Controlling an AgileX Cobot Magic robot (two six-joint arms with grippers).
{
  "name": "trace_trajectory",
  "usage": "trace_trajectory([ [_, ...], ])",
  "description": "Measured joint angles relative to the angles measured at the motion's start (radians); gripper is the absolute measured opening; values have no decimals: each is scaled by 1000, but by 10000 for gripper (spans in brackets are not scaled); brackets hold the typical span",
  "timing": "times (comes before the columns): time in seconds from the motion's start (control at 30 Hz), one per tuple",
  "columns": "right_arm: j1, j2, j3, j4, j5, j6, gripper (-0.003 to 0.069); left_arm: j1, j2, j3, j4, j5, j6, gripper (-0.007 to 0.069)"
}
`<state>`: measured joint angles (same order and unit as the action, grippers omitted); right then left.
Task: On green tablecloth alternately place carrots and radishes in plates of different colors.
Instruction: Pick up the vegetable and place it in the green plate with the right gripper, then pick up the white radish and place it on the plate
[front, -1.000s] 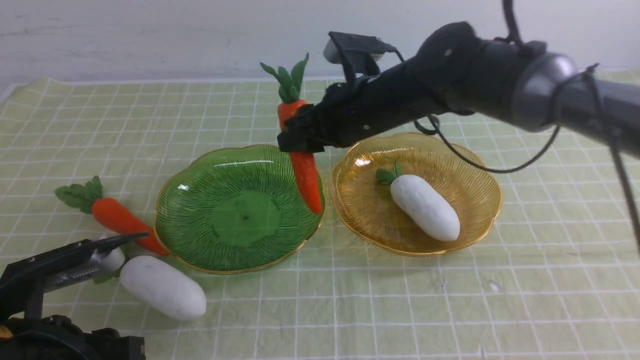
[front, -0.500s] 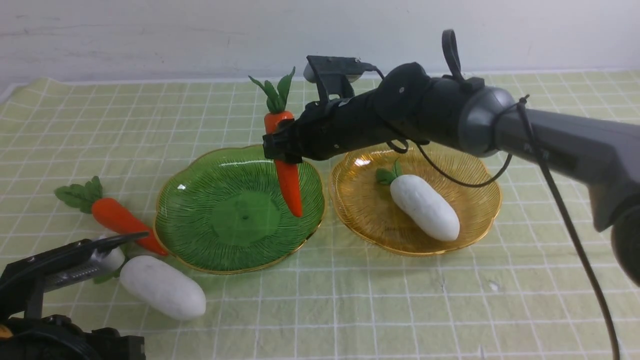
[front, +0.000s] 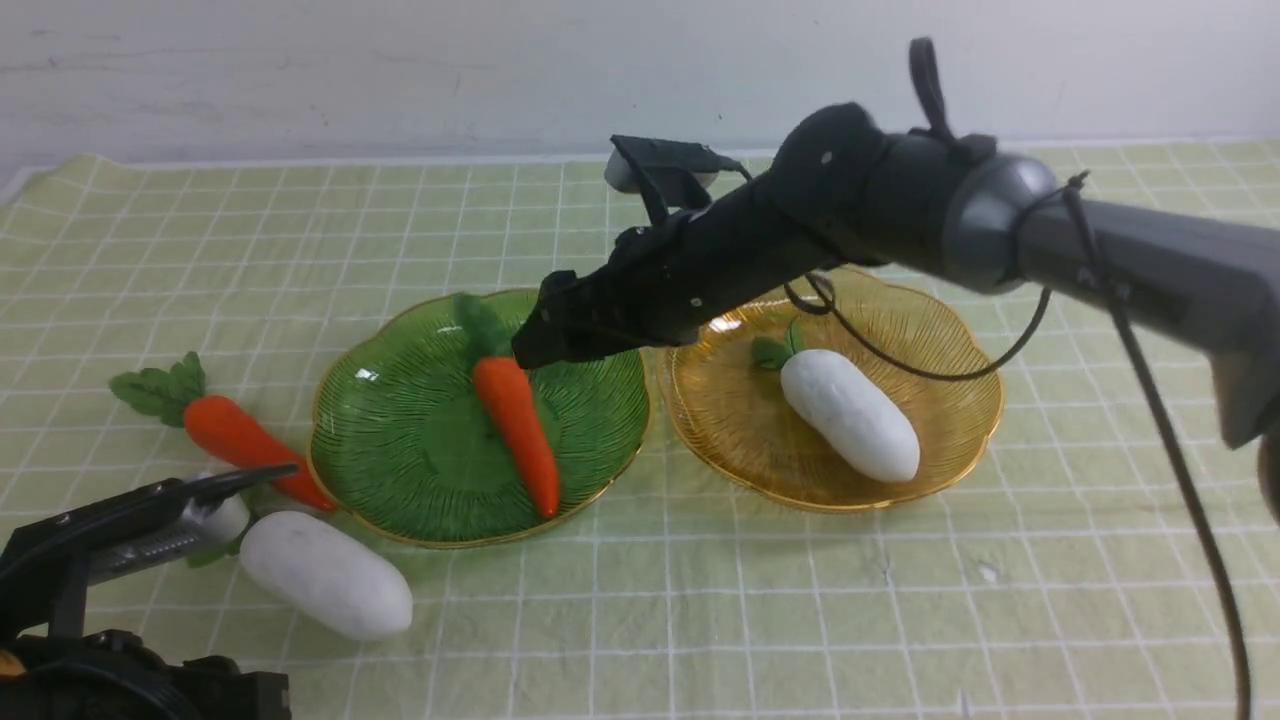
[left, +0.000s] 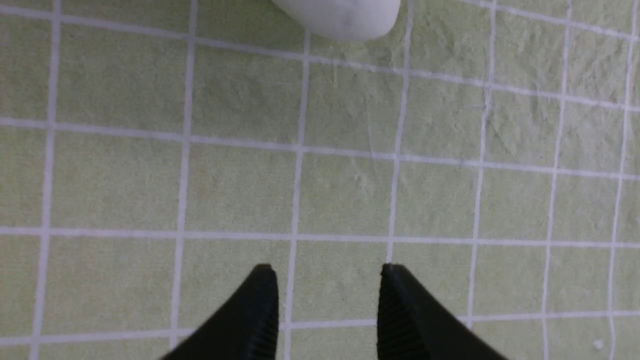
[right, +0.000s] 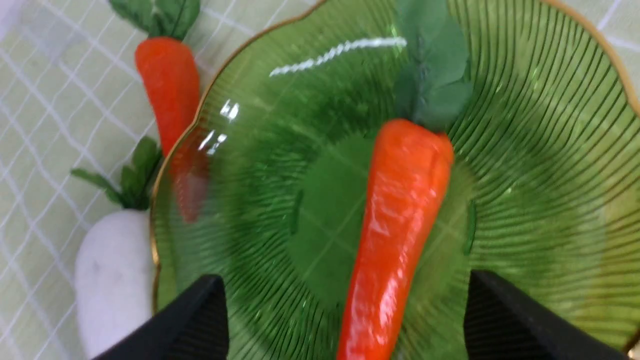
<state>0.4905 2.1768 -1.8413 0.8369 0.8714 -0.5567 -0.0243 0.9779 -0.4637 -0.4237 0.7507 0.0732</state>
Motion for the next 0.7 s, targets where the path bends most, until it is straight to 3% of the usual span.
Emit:
trace_trajectory([
  [0.13,-84,-88,-81,-47,264,61,504,0,0,0,0,-5,-1,258],
  [0.23,-120,-143,-124,-106,331,122,430,0,0,0,0,-29,-5,258],
  [0.27,-138,-195,-135,-205,350,190,348,0,0,0,1,-54,-11,258],
  [0.5,-143,-426,-38,-518,373,372,53,0,0,0,0,-182,-73,287],
  [0.7,-138,-724,243,-568,383,389,-13,0,25,0,-21,-303,-155,399],
])
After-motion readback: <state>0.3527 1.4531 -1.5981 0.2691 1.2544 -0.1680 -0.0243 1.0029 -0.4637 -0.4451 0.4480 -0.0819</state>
